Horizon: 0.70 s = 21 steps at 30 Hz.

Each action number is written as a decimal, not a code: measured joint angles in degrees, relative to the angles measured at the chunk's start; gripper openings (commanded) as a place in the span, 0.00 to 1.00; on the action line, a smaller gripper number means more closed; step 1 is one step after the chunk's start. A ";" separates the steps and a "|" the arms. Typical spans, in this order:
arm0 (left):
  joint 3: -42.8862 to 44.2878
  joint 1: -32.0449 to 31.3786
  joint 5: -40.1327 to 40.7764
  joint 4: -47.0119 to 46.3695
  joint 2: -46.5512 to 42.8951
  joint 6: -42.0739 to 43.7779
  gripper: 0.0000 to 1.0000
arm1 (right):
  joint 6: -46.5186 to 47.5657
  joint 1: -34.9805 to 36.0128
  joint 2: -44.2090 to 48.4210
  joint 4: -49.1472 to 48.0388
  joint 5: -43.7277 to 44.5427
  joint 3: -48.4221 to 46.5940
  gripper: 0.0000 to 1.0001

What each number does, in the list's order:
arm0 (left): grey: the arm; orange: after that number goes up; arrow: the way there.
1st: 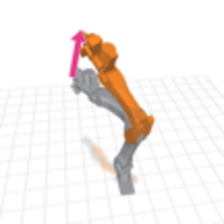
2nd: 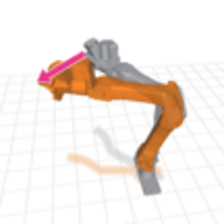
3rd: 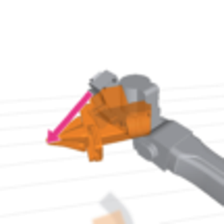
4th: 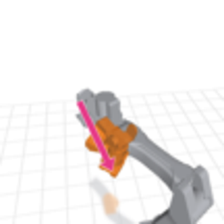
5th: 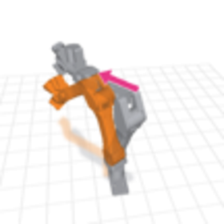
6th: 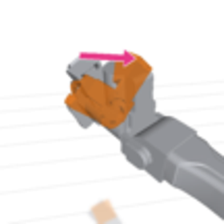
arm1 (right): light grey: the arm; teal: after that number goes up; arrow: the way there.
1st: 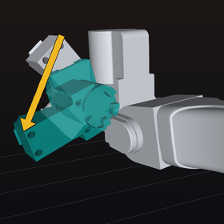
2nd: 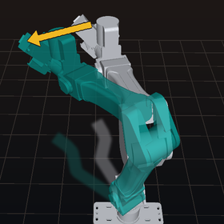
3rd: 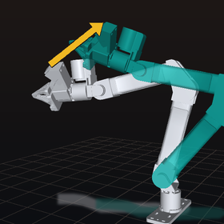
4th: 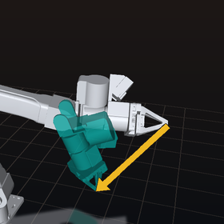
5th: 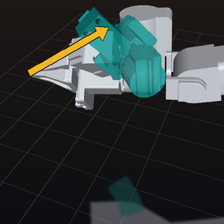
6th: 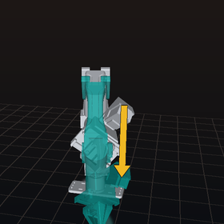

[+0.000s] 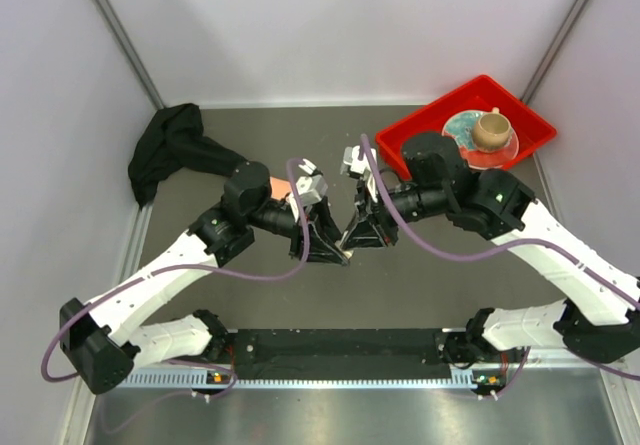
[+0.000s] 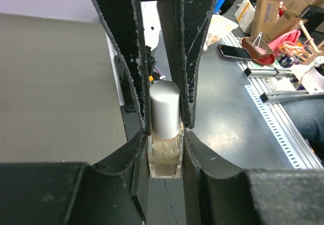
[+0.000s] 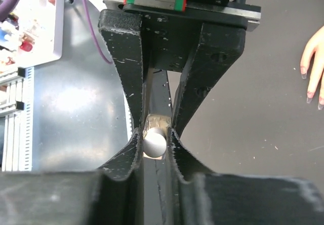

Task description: Paint the nails

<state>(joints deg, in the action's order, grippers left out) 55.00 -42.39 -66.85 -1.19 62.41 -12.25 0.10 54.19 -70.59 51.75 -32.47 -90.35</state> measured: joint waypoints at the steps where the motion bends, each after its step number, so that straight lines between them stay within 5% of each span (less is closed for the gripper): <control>1: 0.15 0.00 0.24 0.68 0.00 0.26 0.00 | -0.22 0.00 -0.04 -0.02 0.22 0.00 0.00; 5: 1.03 -0.02 7.17 4.44 -0.39 3.74 0.00 | -2.14 0.00 -0.09 0.07 5.95 0.00 0.00; 12: 0.68 -0.96 31.93 3.21 0.44 10.14 0.00 | -25.81 8.17 -2.08 -1.09 48.89 -0.07 0.00; 16: 0.57 -1.31 36.20 0.20 2.78 10.78 0.00 | -33.55 9.94 -3.61 -1.14 59.98 0.13 0.02; 17: 0.55 -1.33 36.35 -0.28 3.04 10.78 0.00 | -33.90 10.03 -3.67 -1.33 60.83 0.28 0.16; 21: 0.35 -1.25 34.71 -1.73 3.23 10.93 0.00 | -30.36 8.72 -2.95 -2.21 57.51 0.35 0.43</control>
<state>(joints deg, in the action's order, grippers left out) 55.35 -43.64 -32.14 -2.92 65.65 -1.32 -30.26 62.92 -73.54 49.54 25.04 -90.00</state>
